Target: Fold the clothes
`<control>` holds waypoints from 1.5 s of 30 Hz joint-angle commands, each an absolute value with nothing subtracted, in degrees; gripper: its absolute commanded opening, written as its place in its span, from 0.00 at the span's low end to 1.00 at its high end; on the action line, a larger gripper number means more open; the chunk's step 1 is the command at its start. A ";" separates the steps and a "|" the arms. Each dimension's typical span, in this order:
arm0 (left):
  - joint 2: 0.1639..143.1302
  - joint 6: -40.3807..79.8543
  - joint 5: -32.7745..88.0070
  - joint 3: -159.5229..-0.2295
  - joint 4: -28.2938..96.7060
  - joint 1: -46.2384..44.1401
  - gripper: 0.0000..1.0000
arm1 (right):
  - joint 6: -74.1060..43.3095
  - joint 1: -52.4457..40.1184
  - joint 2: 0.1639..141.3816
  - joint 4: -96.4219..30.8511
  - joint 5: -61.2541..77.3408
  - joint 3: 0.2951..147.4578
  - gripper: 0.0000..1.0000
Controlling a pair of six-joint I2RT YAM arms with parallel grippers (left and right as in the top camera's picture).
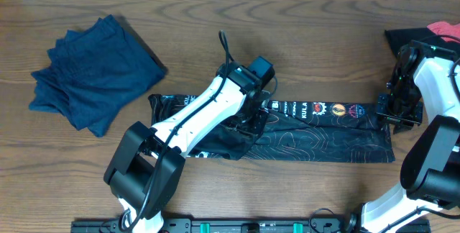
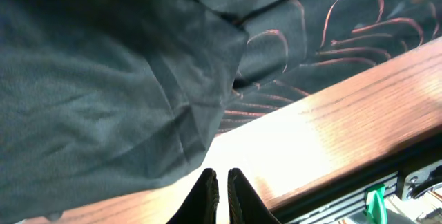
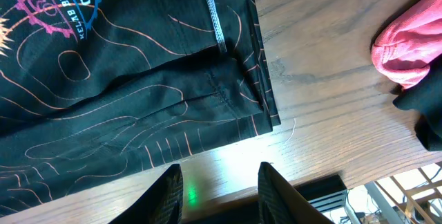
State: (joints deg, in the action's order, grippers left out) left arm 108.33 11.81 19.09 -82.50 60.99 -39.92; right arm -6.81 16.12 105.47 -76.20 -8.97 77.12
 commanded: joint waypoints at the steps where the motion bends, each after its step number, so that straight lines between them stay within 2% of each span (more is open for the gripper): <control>1: 108.66 11.73 15.49 -81.95 59.16 -40.10 0.13 | -6.76 16.49 104.90 -76.05 -8.97 76.99 0.34; 3: 108.66 11.73 10.48 -81.95 56.38 -39.92 0.17 | -6.76 16.49 104.90 -76.05 -8.97 76.99 0.35; 5: 108.66 11.73 5.80 -81.95 52.18 -39.53 0.29 | -6.76 16.49 104.90 -76.05 -8.97 76.99 0.35; 10: 108.88 13.50 -2.24 -81.95 44.91 -37.36 0.37 | -6.76 16.49 104.90 -76.12 -8.97 76.99 0.35; 17: 112.25 13.67 -2.17 -81.95 43.13 -31.59 0.45 | -6.76 16.49 104.90 -76.07 -8.97 76.99 0.36; 22: 115.00 13.61 -2.04 -81.95 41.89 -29.34 0.47 | -6.76 16.49 104.90 -76.09 -8.97 76.99 0.36; 45: 115.90 11.20 1.06 -80.79 39.07 -29.32 0.49 | -6.74 16.49 104.90 -76.07 -8.97 76.99 0.36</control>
State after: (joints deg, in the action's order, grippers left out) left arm 115.52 11.94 1.10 -82.13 39.03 -29.39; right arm -6.81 16.12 105.47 -76.07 -8.93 77.12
